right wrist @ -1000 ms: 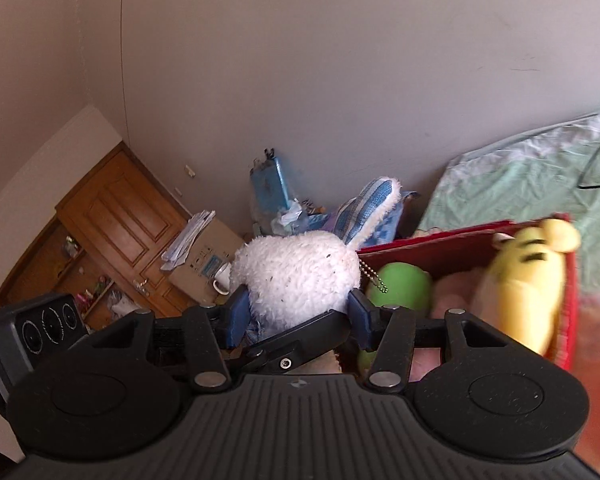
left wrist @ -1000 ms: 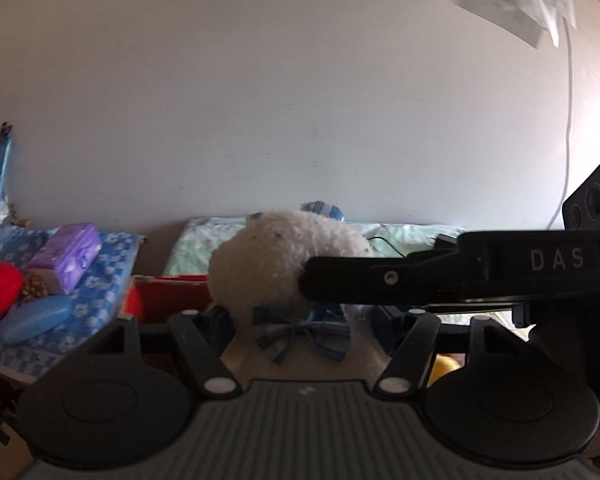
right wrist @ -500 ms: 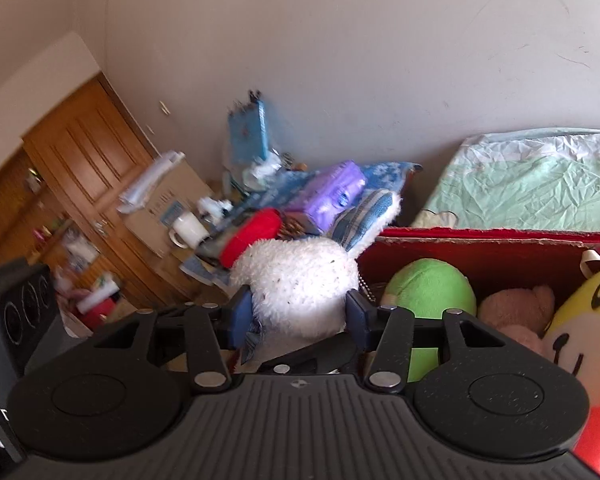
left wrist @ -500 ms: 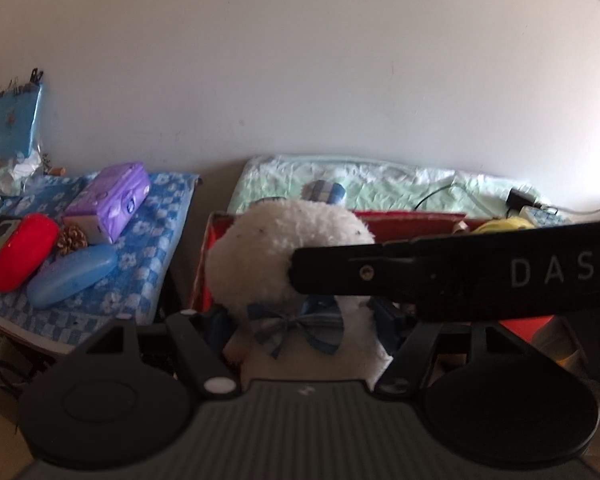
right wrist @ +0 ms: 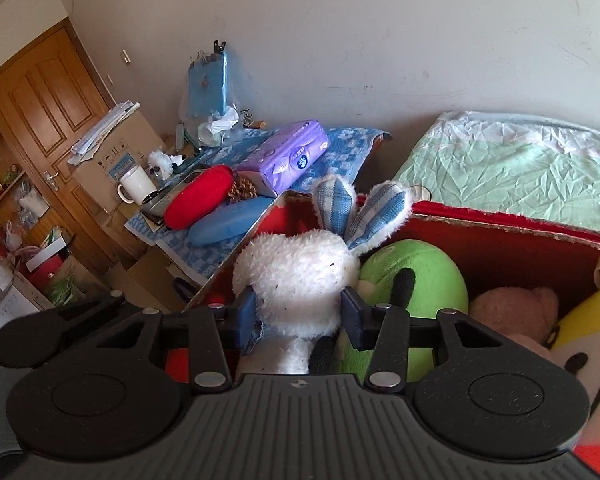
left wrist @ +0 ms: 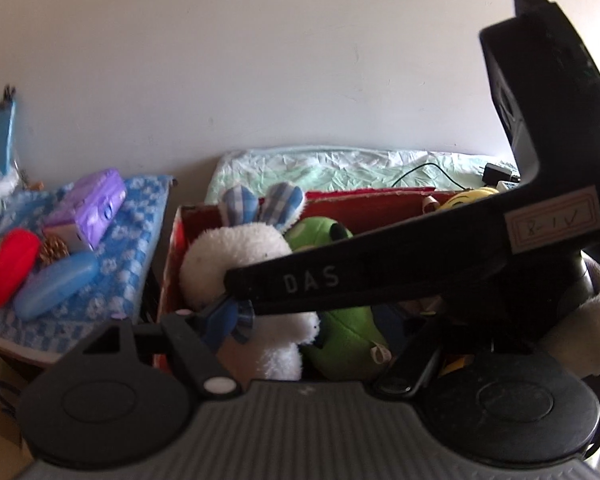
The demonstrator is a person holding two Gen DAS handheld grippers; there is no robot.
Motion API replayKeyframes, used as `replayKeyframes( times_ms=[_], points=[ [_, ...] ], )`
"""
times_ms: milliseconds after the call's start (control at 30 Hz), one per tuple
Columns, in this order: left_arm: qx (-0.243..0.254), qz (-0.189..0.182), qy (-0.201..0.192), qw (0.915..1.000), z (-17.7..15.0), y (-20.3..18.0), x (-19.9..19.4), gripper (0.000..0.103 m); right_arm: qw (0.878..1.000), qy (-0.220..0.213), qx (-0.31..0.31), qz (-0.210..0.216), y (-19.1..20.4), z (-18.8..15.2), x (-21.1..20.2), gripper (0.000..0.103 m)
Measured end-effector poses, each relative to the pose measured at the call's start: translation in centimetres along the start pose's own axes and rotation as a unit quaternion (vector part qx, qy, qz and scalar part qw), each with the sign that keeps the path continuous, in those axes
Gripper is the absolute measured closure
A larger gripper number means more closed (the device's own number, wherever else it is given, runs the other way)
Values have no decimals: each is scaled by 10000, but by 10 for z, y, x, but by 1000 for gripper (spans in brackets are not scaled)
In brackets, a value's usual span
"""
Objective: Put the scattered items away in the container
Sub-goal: 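Lower the bunny into the red box and open the right gripper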
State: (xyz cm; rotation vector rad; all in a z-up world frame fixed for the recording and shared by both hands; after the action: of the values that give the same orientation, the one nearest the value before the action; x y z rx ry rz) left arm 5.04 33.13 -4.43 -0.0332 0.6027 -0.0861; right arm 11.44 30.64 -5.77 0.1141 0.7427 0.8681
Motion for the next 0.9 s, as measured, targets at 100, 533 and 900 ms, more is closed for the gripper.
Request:
replayKeyframes(
  times_ms=[100,533,900],
  points=[
    [-69,-47,51,10000,0,3,0,25,9999,140,47,-34,0,0,3,55],
    [-331,-150,184,9992,-3,6,7,17,9990,384,173,120,-1,-1,7,52],
    [-342,-24,260,9991,-5,7,9,14,9972,-262,703,81,-10,7,-22,49]
  ],
)
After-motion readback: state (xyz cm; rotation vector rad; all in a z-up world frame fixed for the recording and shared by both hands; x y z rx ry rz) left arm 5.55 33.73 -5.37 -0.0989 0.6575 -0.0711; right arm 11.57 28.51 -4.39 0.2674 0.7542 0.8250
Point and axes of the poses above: each gripper's, at about its wrist camera, not at the fingertips, and x roughly the way its jaws point, y to its left, z to its top, the point moved 7 cm from there along x, roughly the way its jaws point, and after that the axes turned 4 degrees about -y, right-handed, at the moved point
